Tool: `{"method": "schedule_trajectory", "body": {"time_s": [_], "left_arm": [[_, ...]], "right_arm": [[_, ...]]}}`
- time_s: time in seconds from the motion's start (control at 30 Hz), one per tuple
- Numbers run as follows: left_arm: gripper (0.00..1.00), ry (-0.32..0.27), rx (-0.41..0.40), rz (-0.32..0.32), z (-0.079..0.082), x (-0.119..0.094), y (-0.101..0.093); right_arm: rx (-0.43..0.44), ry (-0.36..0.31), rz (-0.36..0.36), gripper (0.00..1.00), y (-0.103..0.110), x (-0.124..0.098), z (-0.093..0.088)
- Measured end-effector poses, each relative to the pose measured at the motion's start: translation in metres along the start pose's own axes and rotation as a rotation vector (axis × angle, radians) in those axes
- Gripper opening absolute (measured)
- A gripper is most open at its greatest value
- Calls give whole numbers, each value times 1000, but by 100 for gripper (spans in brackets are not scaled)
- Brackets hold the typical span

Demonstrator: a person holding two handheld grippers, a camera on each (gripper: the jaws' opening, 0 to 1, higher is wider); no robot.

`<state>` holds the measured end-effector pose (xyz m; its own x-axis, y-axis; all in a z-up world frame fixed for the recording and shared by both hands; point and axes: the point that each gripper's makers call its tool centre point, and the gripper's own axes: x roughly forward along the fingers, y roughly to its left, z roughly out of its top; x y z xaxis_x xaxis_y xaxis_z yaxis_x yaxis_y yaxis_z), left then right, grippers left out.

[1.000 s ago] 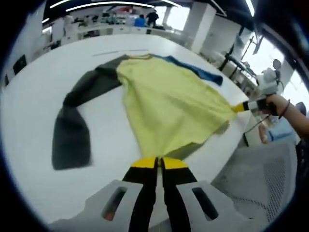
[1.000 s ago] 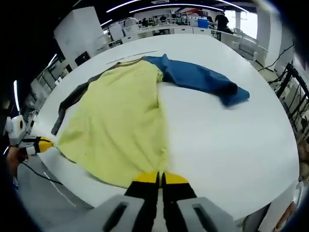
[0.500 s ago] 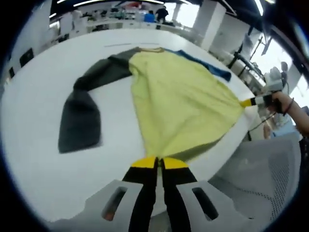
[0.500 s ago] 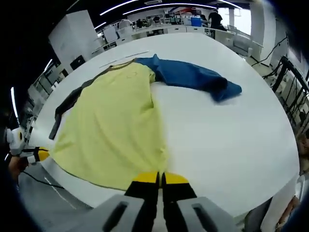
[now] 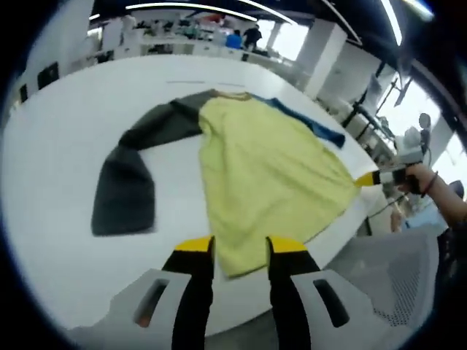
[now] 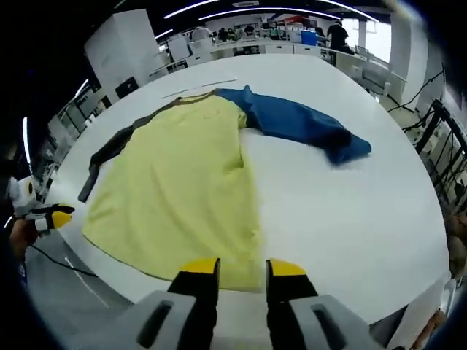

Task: Fold the garment on the visible template until the final outline fits inside the template.

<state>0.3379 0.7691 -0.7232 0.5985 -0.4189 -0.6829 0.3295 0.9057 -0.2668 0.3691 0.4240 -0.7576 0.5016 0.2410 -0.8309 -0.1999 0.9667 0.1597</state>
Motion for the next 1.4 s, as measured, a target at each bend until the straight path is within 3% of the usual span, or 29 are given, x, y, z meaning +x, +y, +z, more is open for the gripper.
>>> {"method": "schedule_trajectory", "body": {"time_s": [0.1, 0.27, 0.47, 0.7, 0.9, 1.03, 1.13, 1.4], "left_arm": [[37, -35, 29, 17, 12, -2, 2], [47, -69, 45, 49, 24, -4, 9], [57, -105, 66, 173, 40, -6, 43], [49, -144, 58, 200, 61, 2, 63], [38, -188, 49, 188, 86, 23, 70], [32, -170, 59, 182, 93, 42, 75], [30, -182, 58, 173, 100, 55, 77], [24, -172, 76, 161, 114, 96, 81]], "right_arm": [[-3, -23, -8, 31, -3, -4, 10], [-4, -78, -45, 31, -22, -8, 33], [-29, -120, -93, 35, -48, -5, 60], [-50, -156, -101, 38, -65, 4, 89], [-70, -162, -138, 38, -87, 18, 108], [-80, -141, -210, 34, -114, 30, 113], [-100, -131, -253, 31, -124, 35, 112], [-43, -123, -278, 20, -143, 52, 116]]}}
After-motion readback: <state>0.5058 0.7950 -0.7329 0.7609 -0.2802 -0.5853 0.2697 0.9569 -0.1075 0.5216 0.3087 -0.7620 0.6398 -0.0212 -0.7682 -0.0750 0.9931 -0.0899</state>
